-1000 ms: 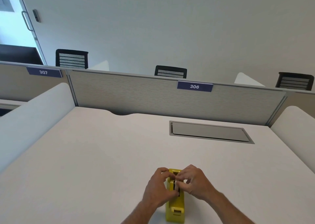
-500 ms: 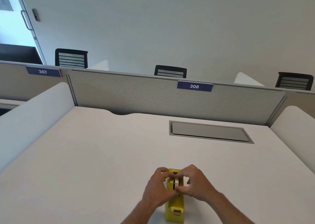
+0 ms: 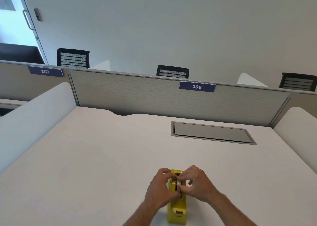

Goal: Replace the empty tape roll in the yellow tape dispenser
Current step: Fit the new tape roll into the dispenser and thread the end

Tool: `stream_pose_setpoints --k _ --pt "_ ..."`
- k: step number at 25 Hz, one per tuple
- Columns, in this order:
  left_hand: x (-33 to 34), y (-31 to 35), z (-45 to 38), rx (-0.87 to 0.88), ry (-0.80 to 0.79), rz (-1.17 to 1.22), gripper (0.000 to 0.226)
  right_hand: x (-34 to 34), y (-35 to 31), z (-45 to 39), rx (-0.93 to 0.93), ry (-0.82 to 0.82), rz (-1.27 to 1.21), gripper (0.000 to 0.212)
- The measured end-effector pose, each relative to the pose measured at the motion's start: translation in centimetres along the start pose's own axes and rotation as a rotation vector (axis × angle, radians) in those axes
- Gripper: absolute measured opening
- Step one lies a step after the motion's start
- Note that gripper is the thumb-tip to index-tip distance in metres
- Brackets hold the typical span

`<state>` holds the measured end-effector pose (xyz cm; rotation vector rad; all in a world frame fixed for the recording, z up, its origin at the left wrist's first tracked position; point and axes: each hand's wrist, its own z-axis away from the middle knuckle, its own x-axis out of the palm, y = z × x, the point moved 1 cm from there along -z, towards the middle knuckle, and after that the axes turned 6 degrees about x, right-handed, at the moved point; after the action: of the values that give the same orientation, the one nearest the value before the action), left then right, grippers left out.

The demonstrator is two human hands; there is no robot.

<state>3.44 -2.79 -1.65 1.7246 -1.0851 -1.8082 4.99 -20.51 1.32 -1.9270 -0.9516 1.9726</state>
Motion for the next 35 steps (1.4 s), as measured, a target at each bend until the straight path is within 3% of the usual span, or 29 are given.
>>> stream_pose_setpoints --k 9,16,35 --pt "-0.05 0.14 0.06 0.002 0.001 -0.006 0.052 -0.03 0.43 -0.43 0.02 -0.003 -0.01 0.013" --pt "-0.2 0.13 0.1 0.011 0.003 0.023 0.053 -0.01 0.06 0.17 0.054 -0.029 -0.003 0.031" --pt "-0.23 0.68 0.11 -0.028 0.002 -0.008 0.049 -0.06 -0.03 -0.13 0.047 0.012 0.001 0.017"
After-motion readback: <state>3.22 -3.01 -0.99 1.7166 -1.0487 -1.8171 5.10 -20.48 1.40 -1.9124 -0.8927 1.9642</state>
